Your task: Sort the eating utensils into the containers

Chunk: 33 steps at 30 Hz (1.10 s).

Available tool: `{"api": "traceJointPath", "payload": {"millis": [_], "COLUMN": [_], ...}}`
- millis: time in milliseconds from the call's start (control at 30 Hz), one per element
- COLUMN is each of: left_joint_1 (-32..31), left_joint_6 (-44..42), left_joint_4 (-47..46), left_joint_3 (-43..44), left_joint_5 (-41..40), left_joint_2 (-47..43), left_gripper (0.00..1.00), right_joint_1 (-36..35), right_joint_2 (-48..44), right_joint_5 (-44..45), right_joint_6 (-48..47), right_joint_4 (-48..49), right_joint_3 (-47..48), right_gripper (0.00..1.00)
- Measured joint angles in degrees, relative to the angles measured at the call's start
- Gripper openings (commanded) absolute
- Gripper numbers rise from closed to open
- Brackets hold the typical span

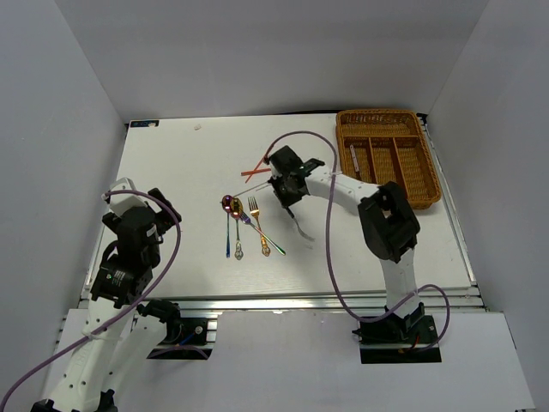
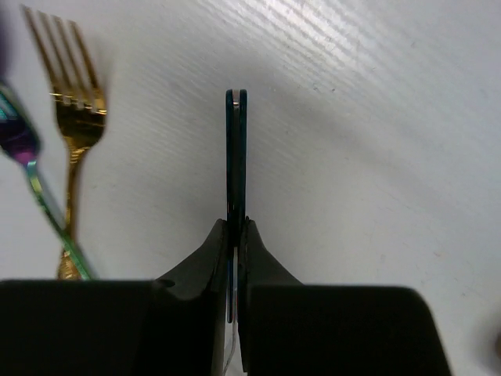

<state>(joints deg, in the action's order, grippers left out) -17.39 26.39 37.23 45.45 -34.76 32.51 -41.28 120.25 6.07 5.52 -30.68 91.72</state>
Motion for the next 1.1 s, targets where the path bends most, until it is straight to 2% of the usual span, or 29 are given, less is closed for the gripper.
{"api": "traceJointPath", "payload": {"millis": [133,233,300,400,467,833,967,1033,1067,1100], "left_joint_1": [0.0,0.0,0.0,0.0,0.0,0.0,0.0,0.0,0.0,0.0], "left_joint_6": [0.0,0.0,0.0,0.0,0.0,-0.1,-0.2,-0.2,-0.3,-0.3], "left_joint_4": [0.0,0.0,0.0,0.0,0.0,0.0,0.0,0.0,0.0,0.0], "left_joint_3": [0.0,0.0,0.0,0.0,0.0,0.0,0.0,0.0,0.0,0.0], "left_joint_5": [0.4,0.5,0.6,0.7,0.7,0.9,1.0,1.0,1.0,1.1], "left_joint_2": [-0.9,-1.0,-0.9,-0.6,-0.5,0.4,0.9,1.3,1.6,1.6], "left_gripper": [0.98,0.98,0.98,0.98,0.98,0.98,0.98,0.98,0.98,0.98], "right_joint_1": [1.6,9.2,14.8,23.3,26.6,30.8,31.1,31.2,31.2,31.2], "right_joint_2": [-10.0,-12.8,-11.3,-3.1,2.6,8.1,8.2,8.2,8.2,8.2], "right_joint_5": [-1.0,-0.8,-0.2,1.8,3.5,4.0,3.6,3.6,3.6,3.6], "right_joint_6": [2.0,3.1,3.1,2.7,1.7,-1.4,-1.6,-2.0,-2.3,-2.3], "right_joint_4": [-0.7,-0.7,-2.3,-6.7,-8.3,-11.4,-11.4,-11.4,-11.4,-11.4], "right_joint_3": [0.6,6.1,9.6,20.7,26.2,27.1,27.4,27.5,27.5,27.5], "right_gripper": [0.00,0.00,0.00,0.00,0.00,0.00,0.17,0.40,0.48,0.52]}}
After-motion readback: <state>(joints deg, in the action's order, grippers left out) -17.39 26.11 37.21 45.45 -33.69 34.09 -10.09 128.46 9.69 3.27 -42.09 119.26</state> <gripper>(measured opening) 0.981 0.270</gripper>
